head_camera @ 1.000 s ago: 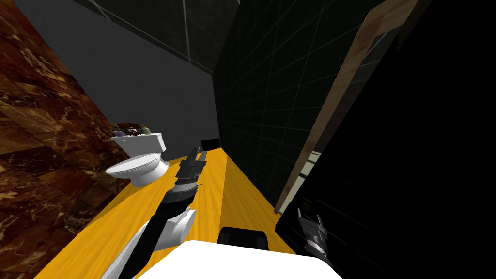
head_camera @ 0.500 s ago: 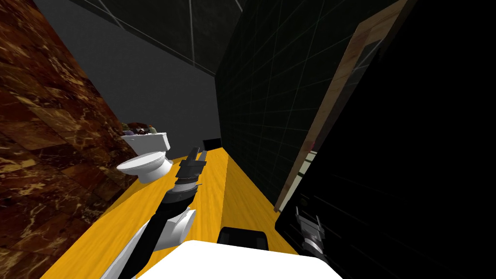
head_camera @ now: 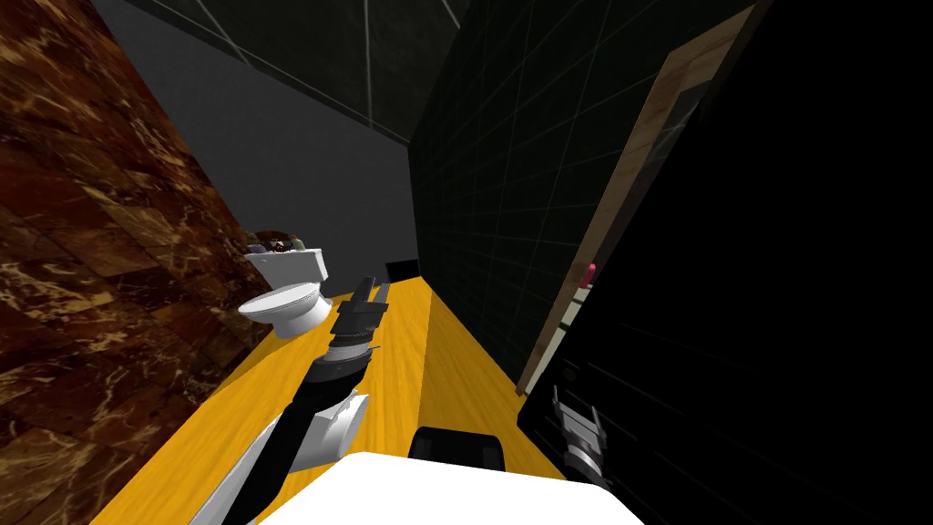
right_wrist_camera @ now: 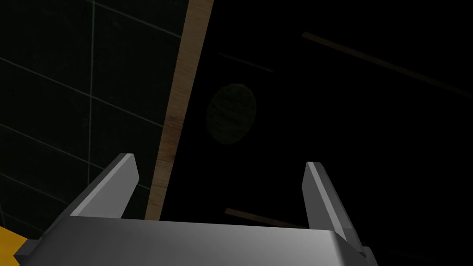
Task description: Pull the door open
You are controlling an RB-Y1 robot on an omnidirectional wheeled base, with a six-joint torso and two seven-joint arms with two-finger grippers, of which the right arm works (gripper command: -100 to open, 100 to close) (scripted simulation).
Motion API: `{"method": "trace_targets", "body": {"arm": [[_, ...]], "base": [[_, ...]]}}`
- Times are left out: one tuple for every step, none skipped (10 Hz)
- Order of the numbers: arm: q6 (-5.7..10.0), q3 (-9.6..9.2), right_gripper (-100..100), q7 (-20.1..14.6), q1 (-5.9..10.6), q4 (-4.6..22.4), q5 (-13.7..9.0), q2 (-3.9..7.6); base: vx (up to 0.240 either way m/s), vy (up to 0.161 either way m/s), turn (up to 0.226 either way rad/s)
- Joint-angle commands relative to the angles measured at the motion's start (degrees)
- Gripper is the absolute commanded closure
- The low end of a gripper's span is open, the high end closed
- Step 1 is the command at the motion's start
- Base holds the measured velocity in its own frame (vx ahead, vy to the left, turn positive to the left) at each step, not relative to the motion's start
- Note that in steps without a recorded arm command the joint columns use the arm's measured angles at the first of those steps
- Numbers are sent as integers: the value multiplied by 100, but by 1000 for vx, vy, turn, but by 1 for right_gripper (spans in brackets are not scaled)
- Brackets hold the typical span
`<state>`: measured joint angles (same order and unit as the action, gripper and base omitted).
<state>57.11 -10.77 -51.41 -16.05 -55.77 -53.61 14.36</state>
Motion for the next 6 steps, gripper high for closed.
{"method": "trace_targets", "body": {"arm": [[29,-100,-100,-286,-11,-89,-156,-19],[29,-100,-100,-323,-11,-89,-156,-19],[46,-161,-100,-504,-19,-142,-249,-31],[62,-216,-100,-671,-26,-191,-335,-42],[75,-261,-100,-807,-32,-232,-405,-51],[87,-301,-100,-926,-38,-267,-467,-59]], "base": [[-76,6,47],[-56,-7,15],[-48,-9,35],[-65,-7,45],[-87,6,43],[-74,-3,32]]}}
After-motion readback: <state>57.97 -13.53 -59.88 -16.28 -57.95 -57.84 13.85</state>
